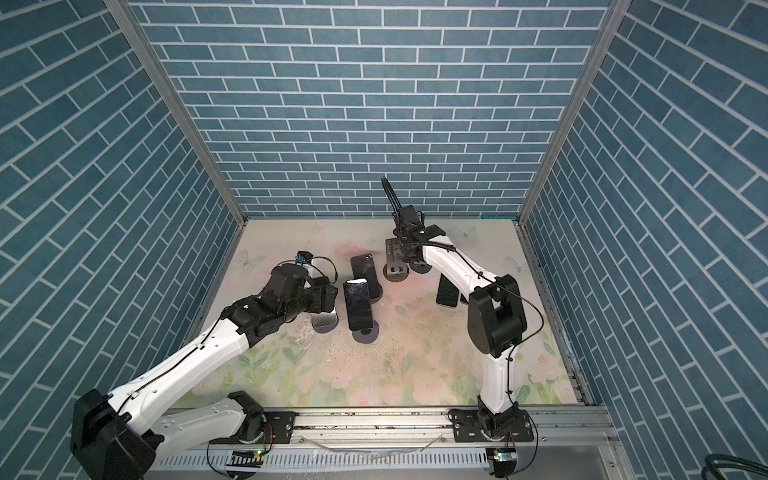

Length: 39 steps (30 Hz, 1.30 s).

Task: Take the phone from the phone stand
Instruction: 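Swing the right gripper back toward the central phones while the left gripper advances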

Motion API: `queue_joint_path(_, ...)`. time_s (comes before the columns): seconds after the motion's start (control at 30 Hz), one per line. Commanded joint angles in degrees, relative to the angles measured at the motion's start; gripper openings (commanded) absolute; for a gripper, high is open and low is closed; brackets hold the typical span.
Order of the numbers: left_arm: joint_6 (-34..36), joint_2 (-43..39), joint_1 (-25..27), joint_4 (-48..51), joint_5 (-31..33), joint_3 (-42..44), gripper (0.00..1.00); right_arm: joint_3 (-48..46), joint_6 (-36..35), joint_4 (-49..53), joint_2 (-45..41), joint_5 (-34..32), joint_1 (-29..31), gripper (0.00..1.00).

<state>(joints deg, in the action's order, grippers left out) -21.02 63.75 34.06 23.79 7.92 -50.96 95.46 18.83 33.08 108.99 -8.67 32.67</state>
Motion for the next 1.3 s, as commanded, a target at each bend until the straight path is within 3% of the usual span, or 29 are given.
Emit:
queue_joint_path(0.0, -0.8, -0.5, 0.3, 0.0, 0.4, 0.2, 1.0, -5.6, 2.2, -2.9, -4.0, -3.2, -0.2, 0.9)
queue_joint_path(0.27, -1.8, 0.1, 0.7, 0.1, 0.4, 0.8, 1.0, -16.1, 3.7, -2.8, -11.1, -8.7, -0.1, 0.9)
queue_joint_path(0.43, -2.6, 0.2, 1.4, -0.7, 0.4, 1.3, 1.0, -21.4, 5.8, -3.6, -13.7, -8.7, -0.1, 0.9)
queue_joint_path(0.83, -3.9, 3.7, 6.0, 1.3, 4.3, -0.9, 1.0, -23.7, 7.4, -4.1, -14.7, -8.9, -0.1, 0.91)
queue_joint_path(1.27, -10.6, 10.4, 13.0, 3.6, 10.3, -6.1, 1.0, -24.6, 5.5, -4.1, -14.4, -12.1, -0.5, 0.91)
